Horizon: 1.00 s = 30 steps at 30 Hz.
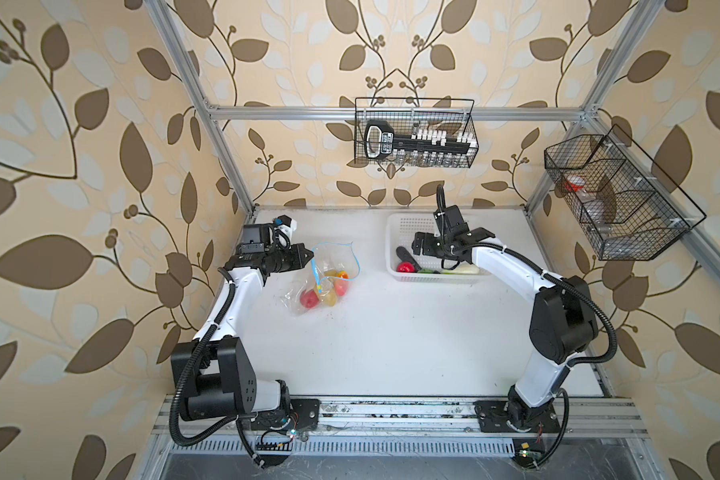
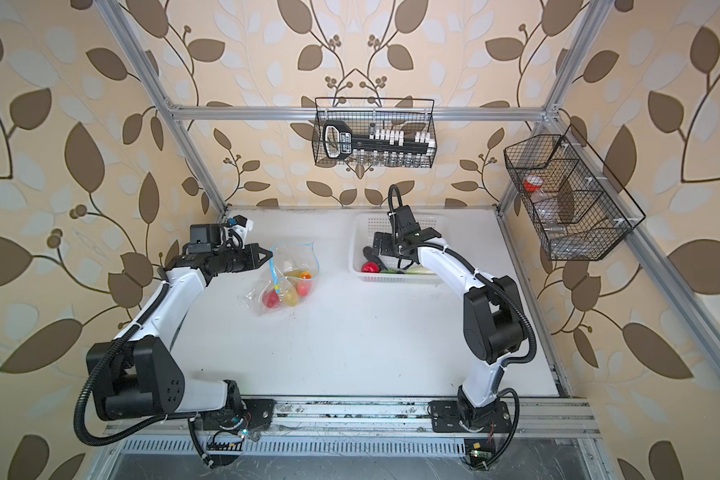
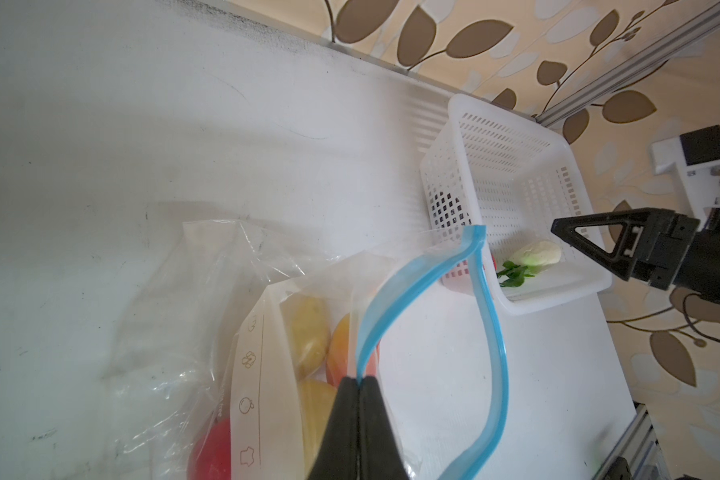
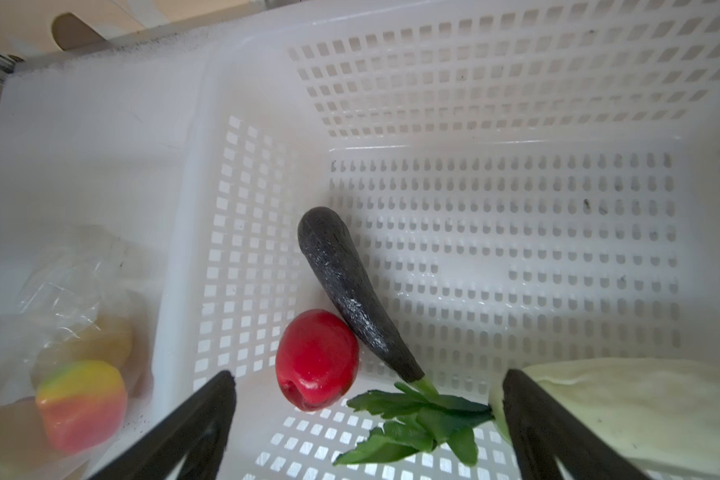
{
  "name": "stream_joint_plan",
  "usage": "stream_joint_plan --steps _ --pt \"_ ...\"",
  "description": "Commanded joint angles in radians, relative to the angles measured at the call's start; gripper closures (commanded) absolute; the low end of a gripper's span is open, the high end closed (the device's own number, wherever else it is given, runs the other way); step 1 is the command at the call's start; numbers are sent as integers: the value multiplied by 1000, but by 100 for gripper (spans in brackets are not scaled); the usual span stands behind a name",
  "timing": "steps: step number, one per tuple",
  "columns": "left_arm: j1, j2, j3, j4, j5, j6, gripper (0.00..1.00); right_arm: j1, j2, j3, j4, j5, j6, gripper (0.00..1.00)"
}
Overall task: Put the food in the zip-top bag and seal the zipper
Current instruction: 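Lower the open right gripper into the basket over the red apple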
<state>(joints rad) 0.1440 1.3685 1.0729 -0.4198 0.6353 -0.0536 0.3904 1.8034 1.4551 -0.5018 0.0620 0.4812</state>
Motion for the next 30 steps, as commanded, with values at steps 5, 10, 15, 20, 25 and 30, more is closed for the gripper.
stream_joint_plan --steps 5,10,15,20,25,30 --pt "2 -26 -14 24 49 22 100 -33 32 12 -89 55 -43 1" --pt "3 -42 -14 19 34 35 100 -63 48 8 -116 35 -65 3" --pt "5 -34 -16 19 32 35 100 -65 89 35 -133 -17 -95 7" --pt "5 -32 -16 19 27 29 100 -56 106 36 -106 -66 -111 11" --pt "5 -34 -19 22 15 29 100 -48 148 73 -107 -97 -120 15" --pt "5 -16 -15 15 3 28 100 -28 166 105 -106 -121 -121 16"
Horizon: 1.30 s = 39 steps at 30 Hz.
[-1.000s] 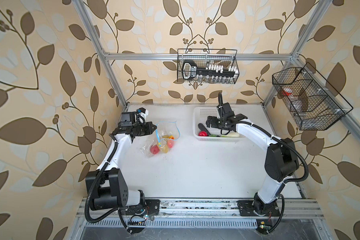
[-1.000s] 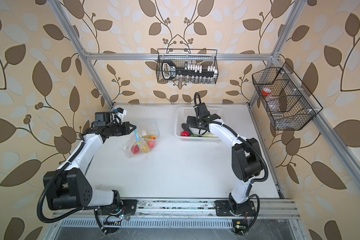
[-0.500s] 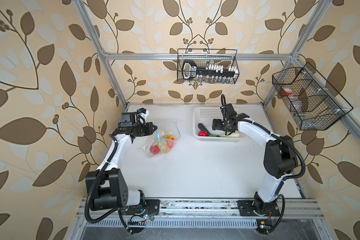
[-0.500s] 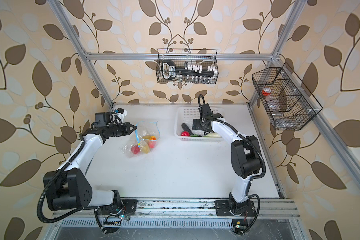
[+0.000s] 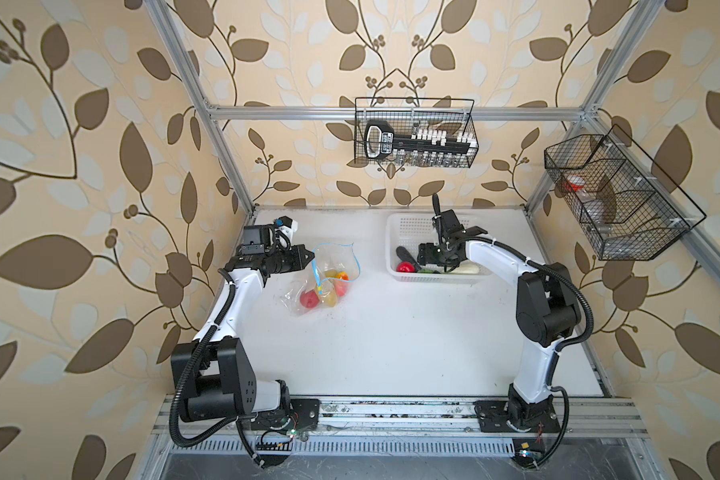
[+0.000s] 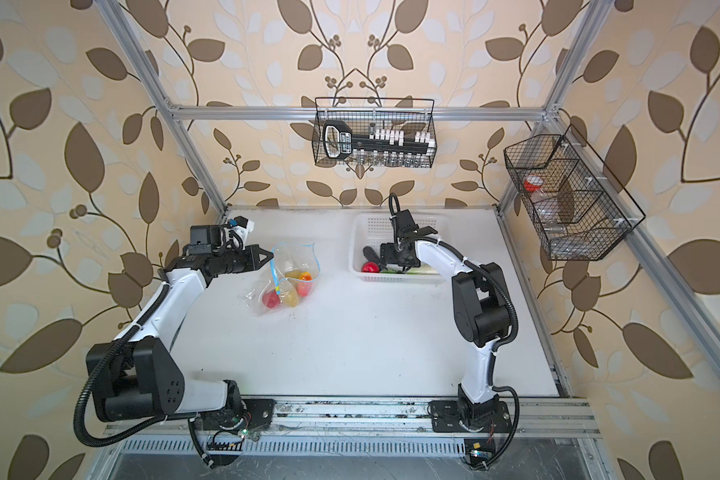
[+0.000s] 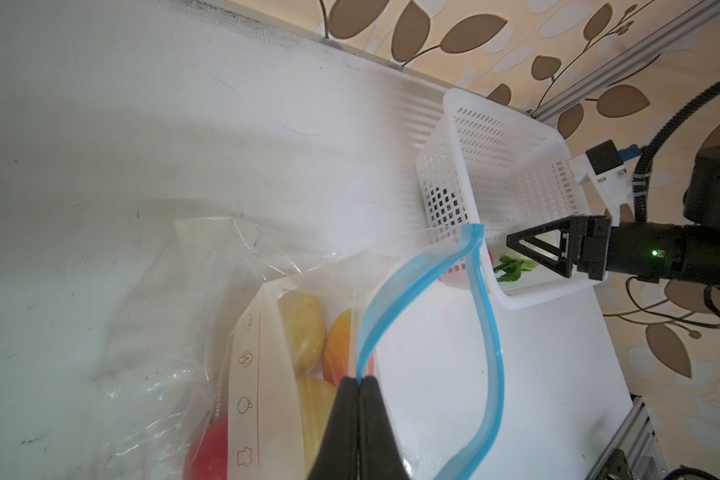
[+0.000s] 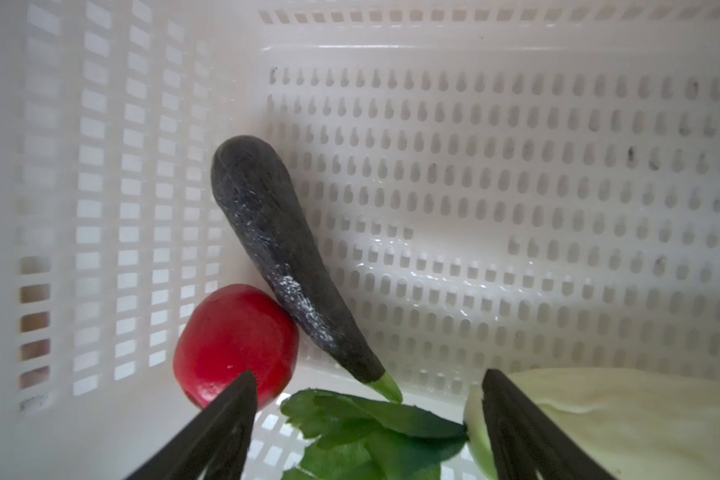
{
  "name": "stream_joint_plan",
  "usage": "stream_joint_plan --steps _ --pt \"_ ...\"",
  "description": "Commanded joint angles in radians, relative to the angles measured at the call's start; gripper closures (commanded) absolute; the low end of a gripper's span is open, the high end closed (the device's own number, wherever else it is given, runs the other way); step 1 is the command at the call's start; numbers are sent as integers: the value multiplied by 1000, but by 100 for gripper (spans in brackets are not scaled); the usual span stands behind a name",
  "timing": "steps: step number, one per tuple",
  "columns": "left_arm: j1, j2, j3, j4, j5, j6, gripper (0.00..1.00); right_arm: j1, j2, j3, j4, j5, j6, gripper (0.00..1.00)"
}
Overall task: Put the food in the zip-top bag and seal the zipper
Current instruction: 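Lower the open right gripper into the basket over the red apple, then close the right gripper on the red apple in the basket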
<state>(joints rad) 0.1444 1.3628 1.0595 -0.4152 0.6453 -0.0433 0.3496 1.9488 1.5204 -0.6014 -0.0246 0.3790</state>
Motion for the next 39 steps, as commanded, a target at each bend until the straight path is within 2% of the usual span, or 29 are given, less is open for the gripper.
stream_joint_plan --steps 1,6,10,14,17,23,28,31,39 --pt "4 -10 -3 12 -6 16 100 17 20 41 -5 -42 -19 16" --pt "4 -20 -3 16 0 4 100 32 27 45 -1 -71 16 23" --pt "4 -13 -11 31 19 -19 100 73 37 40 12 -87 59 24" --pt "3 -1 -13 33 39 -31 100 93 86 86 -25 -63 89 23" --pt "4 -9 -20 46 50 -38 100 105 101 81 -13 -64 112 14" --pt "4 -1 -21 47 50 -31 100 101 151 89 0 -88 143 14" --pt "4 -13 -24 51 22 -15 100 94 202 98 20 -112 152 20" --pt "3 -11 -23 45 32 -20 100 88 215 93 31 -111 160 29" --pt "4 -9 -23 50 36 -30 100 66 145 37 104 -137 190 47"
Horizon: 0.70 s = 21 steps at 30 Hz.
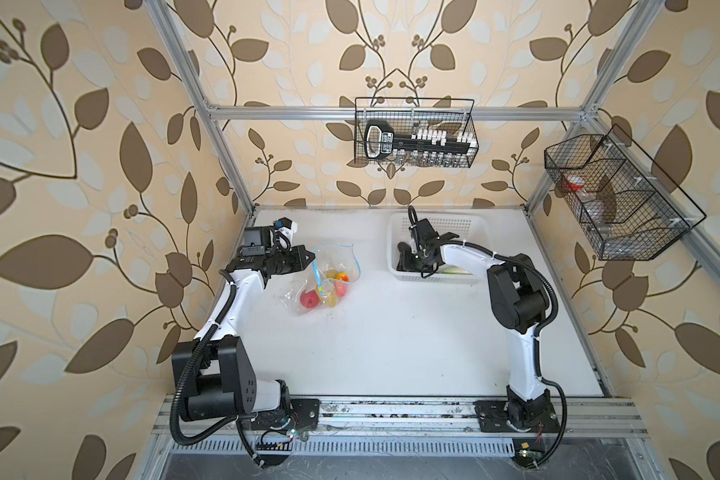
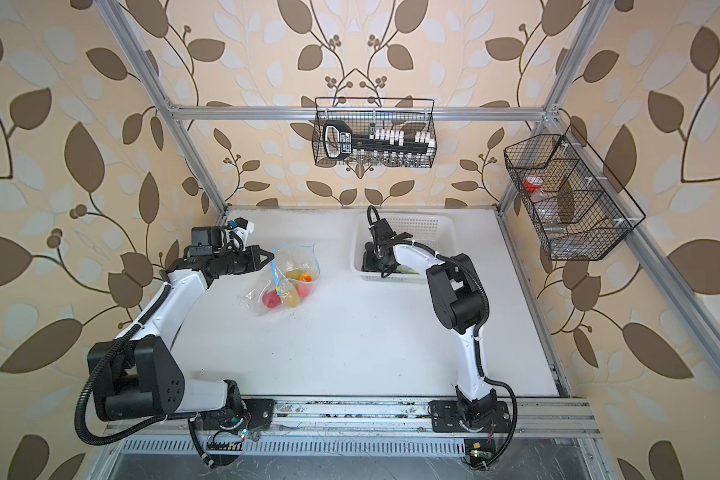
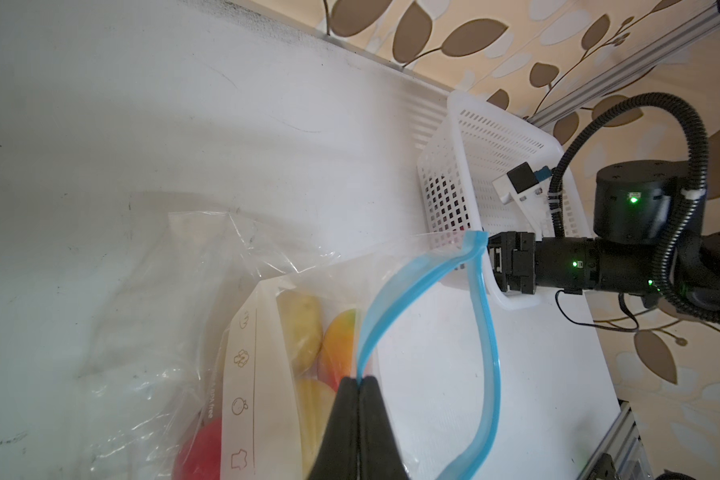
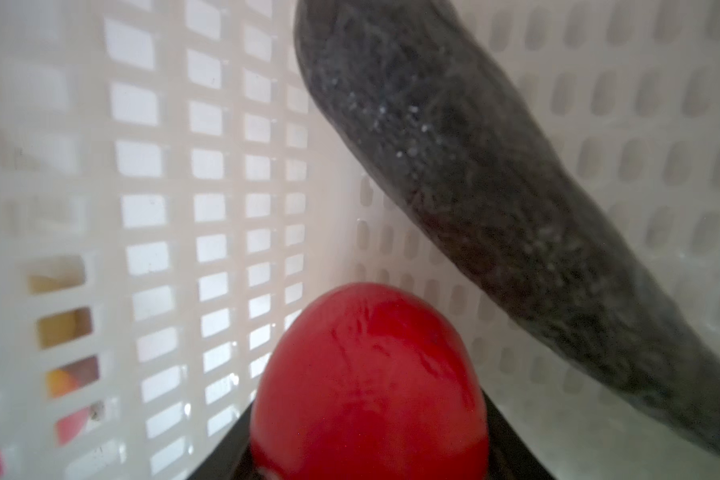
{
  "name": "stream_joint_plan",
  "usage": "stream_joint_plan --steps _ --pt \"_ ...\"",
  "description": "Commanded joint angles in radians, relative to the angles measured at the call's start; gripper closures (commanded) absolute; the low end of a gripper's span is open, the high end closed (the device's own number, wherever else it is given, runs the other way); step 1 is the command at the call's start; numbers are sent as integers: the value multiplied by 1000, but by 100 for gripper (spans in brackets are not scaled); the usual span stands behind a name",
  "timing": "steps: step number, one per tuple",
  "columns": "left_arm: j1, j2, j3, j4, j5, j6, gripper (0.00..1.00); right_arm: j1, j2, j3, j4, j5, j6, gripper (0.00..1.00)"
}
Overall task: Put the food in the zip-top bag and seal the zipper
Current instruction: 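Close the right gripper on the red apple in the basket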
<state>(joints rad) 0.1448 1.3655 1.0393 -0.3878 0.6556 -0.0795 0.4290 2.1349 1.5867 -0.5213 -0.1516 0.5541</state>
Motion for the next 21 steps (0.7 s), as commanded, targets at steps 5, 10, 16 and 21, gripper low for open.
stream_joint_plan --steps 5,10,16,21 --pt "3 -17 -1 19 18 11 100 -23 -119 -57 63 -16 35 51" --pt "3 -15 0 16 15 14 100 -27 -196 -79 96 -6 55 52" --pt "4 -22 1 15 13 15 100 -31 -255 -129 160 -9 78 54" --pt "4 -27 5 10 12 12 100 -39 -292 -195 234 -28 109 54"
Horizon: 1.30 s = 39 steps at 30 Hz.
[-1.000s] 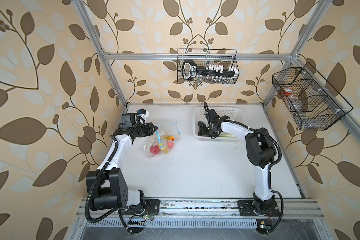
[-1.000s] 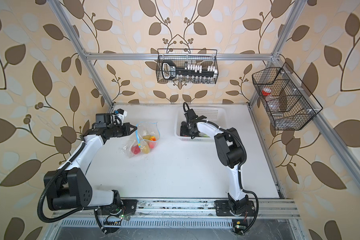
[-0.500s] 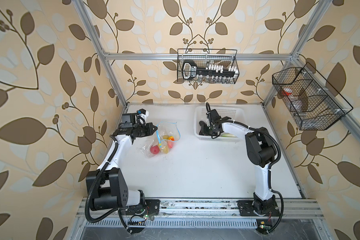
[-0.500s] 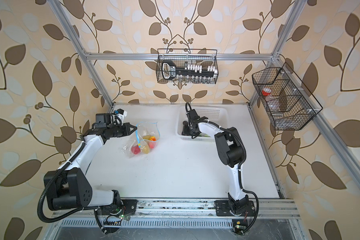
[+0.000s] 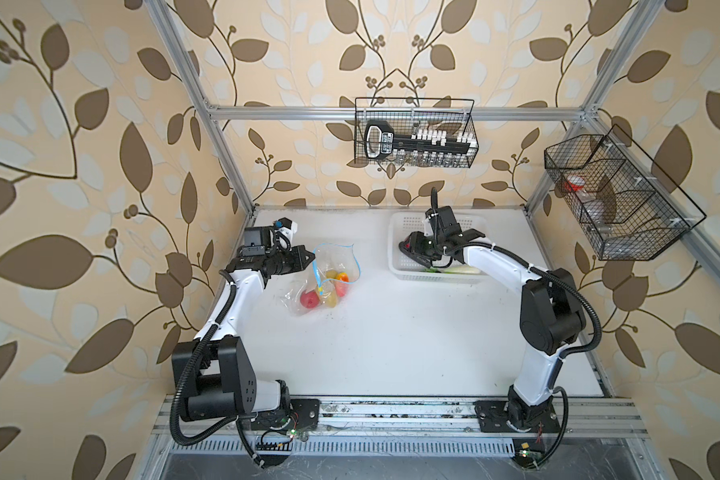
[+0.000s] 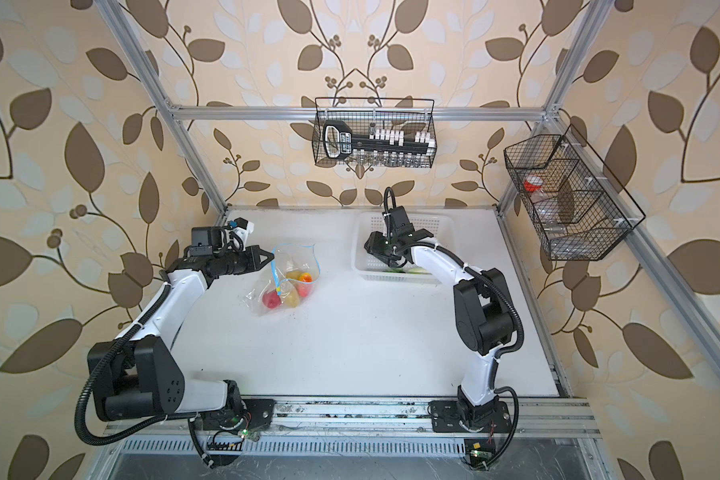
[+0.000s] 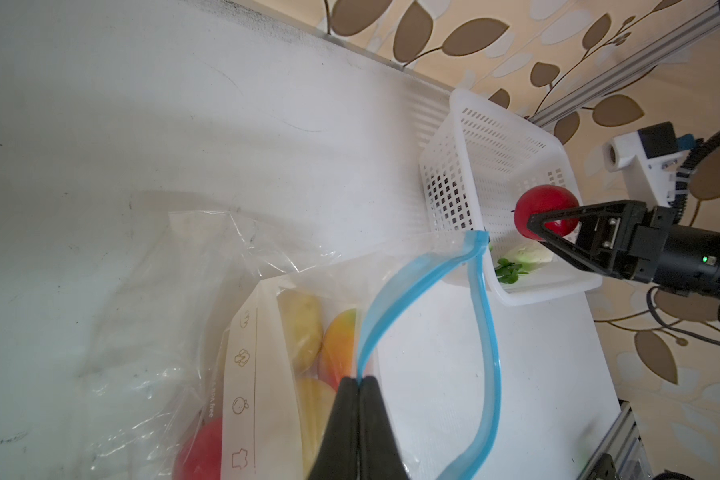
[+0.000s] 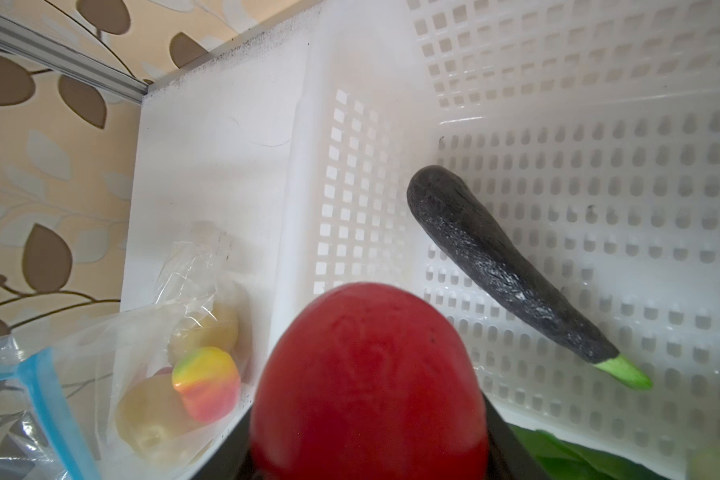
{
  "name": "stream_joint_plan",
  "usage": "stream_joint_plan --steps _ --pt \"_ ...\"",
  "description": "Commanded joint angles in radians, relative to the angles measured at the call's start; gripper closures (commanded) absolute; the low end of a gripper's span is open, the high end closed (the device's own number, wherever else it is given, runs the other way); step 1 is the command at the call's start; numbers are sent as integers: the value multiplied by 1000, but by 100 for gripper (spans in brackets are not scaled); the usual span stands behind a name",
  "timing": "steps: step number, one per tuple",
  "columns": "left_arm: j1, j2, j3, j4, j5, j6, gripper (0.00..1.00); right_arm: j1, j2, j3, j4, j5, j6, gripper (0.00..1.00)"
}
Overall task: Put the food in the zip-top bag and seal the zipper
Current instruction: 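Close the right gripper on the red apple in the basket, then lift the red apple out of the basket with the right gripper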
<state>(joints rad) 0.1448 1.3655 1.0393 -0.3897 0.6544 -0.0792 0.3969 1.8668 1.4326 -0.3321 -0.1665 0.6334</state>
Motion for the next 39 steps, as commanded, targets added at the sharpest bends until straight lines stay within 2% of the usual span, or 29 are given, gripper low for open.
stream_joint_plan --steps 1,18,27,39 --pt "4 -28 3 12 13 12 100 -6 -32 -55 59 -12 36 54" --pt "4 -38 8 5 8 4 100 4 -226 -311 302 -4 77 55" --pt "3 -39 22 0 1 -12 100 62 -289 -330 349 34 73 55" --pt "3 -44 19 10 15 -30 100 169 -296 -282 398 46 28 55"
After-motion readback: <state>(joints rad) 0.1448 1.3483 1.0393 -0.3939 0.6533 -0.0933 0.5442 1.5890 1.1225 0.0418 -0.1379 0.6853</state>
